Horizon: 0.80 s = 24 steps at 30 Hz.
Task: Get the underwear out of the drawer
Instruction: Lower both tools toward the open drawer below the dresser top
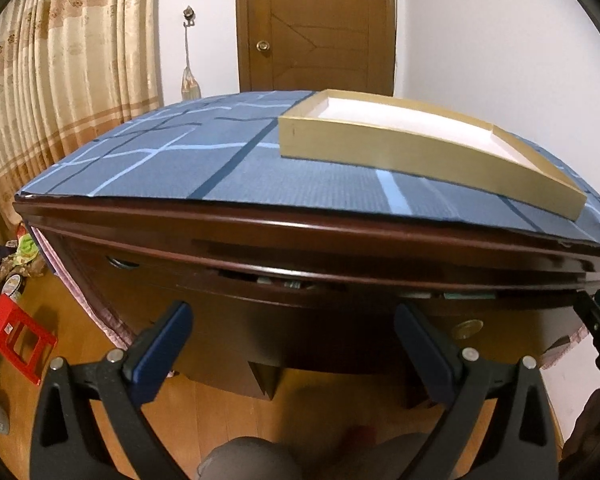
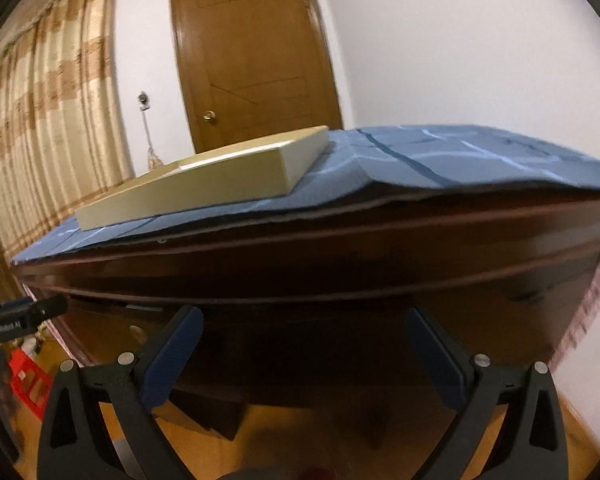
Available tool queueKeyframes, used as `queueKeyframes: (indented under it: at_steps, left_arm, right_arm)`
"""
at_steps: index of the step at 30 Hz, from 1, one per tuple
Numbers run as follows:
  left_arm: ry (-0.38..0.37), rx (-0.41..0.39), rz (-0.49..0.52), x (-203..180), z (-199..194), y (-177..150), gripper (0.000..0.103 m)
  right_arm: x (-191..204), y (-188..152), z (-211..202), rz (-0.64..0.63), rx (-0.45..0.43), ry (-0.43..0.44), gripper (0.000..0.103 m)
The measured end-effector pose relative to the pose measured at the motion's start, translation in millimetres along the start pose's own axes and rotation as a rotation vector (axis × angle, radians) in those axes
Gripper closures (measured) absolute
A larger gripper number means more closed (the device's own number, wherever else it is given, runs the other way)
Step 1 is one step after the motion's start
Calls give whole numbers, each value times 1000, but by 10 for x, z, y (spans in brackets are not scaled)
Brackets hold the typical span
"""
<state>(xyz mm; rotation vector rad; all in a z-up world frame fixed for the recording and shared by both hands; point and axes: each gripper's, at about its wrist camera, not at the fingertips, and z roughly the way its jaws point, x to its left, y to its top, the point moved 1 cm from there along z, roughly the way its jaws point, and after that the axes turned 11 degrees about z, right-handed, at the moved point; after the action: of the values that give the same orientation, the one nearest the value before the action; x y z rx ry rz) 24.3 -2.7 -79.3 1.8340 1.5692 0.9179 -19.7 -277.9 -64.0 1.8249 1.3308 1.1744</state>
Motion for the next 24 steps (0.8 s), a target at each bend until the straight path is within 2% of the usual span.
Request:
queueKeyframes:
  at_steps: [4,8,15,20,24]
  left_arm:
    - [14,-5,-10,16,31,8,2]
    - [28,-1,-20,25,75,24,1]
    - [35,0,-16,24,77,33,2]
    - [34,3,-20,16,92,30,1]
    - [22,2,-9,-36,99,24,1]
  right_arm:
    - [-94,9,38,5,-9,-6,1]
    - [-232,22,77,53,-18,48,0]
    - [-182,-38,44,3,-21,63,1]
    - [-410,-18,16,108,7,62,1]
    - [-482,-74,80,163,58,94,1]
